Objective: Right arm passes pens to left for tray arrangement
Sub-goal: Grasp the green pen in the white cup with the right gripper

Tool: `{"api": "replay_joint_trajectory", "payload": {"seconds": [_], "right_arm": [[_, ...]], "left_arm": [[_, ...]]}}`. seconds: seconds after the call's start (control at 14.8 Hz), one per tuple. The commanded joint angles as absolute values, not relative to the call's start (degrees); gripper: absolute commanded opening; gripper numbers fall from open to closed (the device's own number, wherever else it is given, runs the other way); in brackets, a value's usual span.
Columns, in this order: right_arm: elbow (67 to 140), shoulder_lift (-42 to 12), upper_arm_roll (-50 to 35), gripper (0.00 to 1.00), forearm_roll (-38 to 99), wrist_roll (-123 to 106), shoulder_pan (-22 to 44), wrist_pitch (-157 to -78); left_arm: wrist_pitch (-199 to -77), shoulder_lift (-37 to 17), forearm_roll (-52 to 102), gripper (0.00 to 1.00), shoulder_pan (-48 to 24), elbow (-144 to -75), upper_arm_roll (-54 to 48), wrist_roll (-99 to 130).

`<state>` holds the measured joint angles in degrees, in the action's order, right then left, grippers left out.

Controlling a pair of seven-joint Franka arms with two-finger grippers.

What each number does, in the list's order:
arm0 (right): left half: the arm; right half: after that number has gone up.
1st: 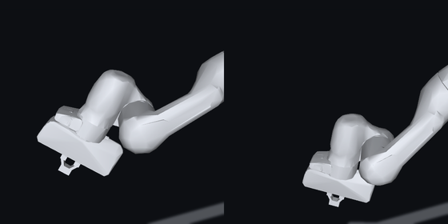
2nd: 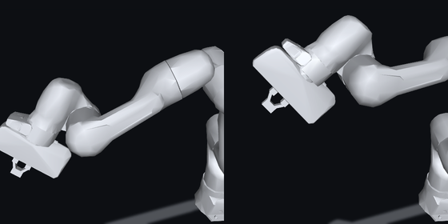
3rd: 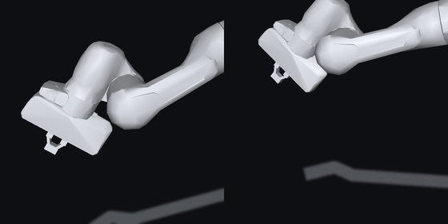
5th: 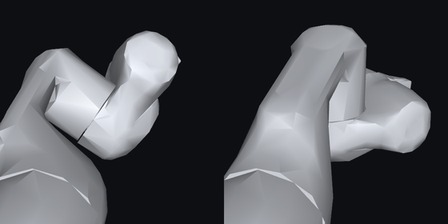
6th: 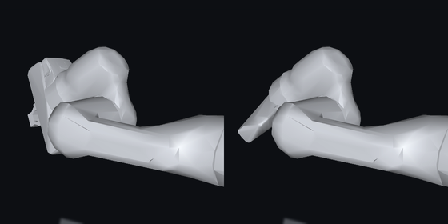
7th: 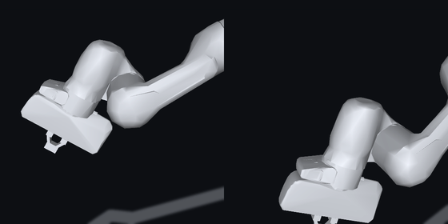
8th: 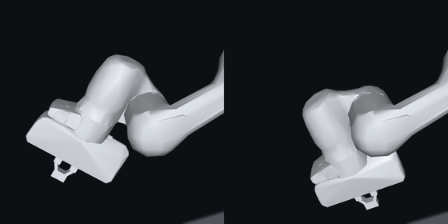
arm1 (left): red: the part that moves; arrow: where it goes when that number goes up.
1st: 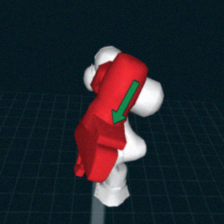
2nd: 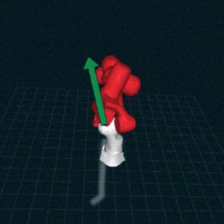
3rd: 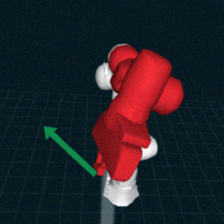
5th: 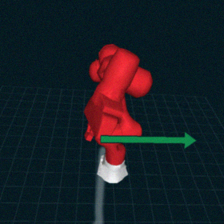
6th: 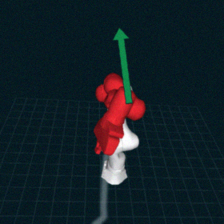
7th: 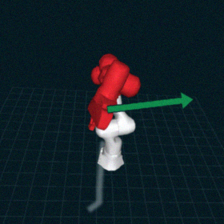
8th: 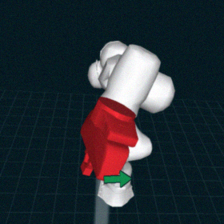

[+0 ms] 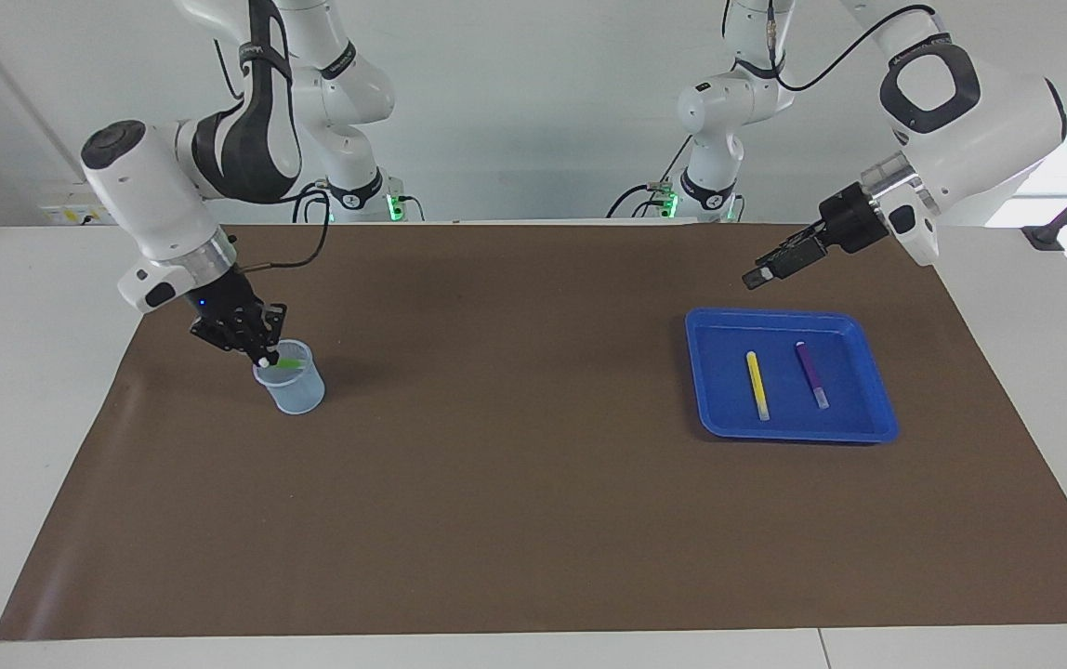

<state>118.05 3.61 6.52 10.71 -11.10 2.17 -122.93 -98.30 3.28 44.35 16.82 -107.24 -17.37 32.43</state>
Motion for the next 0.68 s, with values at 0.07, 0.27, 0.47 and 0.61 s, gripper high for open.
{"api": "replay_joint_trajectory", "payload": {"seconds": [0.07,0.27,0.47,0.61], "right_arm": [[113.66,6.95,6.68,0.0,12.22,-10.47,1.93,-114.46],[110.92,6.15,4.94,0.0,14.39,-0.12,2.02,-110.48],[110.92,6.24,-0.41,0.0,21.26,14.44,2.02,-111.26],[110.92,6.15,-4.82,0.0,25.29,27.89,2.02,-114.76]], "left_arm": [[-100.36,6.93,49.99,1.0,18.02,-112.49,-17.23,32.61],[-105.28,9.75,57.63,1.0,18.02,-117.85,-17.14,32.69],[-107.31,10.2,61.43,1.0,18.02,-119.61,-17.23,34.79],[-108.36,10.37,65.72,1.0,17.93,-121.02,-17.23,35.07]]}}
